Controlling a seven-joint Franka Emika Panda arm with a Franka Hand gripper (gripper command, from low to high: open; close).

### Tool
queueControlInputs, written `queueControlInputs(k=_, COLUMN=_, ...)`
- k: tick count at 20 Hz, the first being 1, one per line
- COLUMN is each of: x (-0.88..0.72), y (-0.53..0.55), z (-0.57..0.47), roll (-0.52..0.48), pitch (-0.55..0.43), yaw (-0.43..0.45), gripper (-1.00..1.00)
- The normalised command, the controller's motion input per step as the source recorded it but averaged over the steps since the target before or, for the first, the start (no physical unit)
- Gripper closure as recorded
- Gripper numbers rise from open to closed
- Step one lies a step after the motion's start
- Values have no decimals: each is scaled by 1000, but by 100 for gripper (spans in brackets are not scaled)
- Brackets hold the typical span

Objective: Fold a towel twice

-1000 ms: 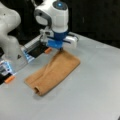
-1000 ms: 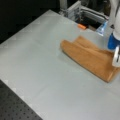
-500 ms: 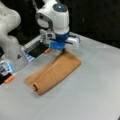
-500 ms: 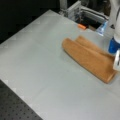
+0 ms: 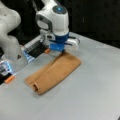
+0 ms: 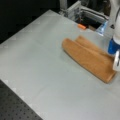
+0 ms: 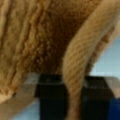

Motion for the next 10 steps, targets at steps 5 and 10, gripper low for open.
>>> queueControlInputs(k=5, x=-435, y=-4, z=-94, roll=190, pitch=-130, yaw=-64, gripper=100)
queueControlInputs(k=10, x=-452, y=30, z=-118, roll=155, pitch=-107, yaw=-68, gripper=-100)
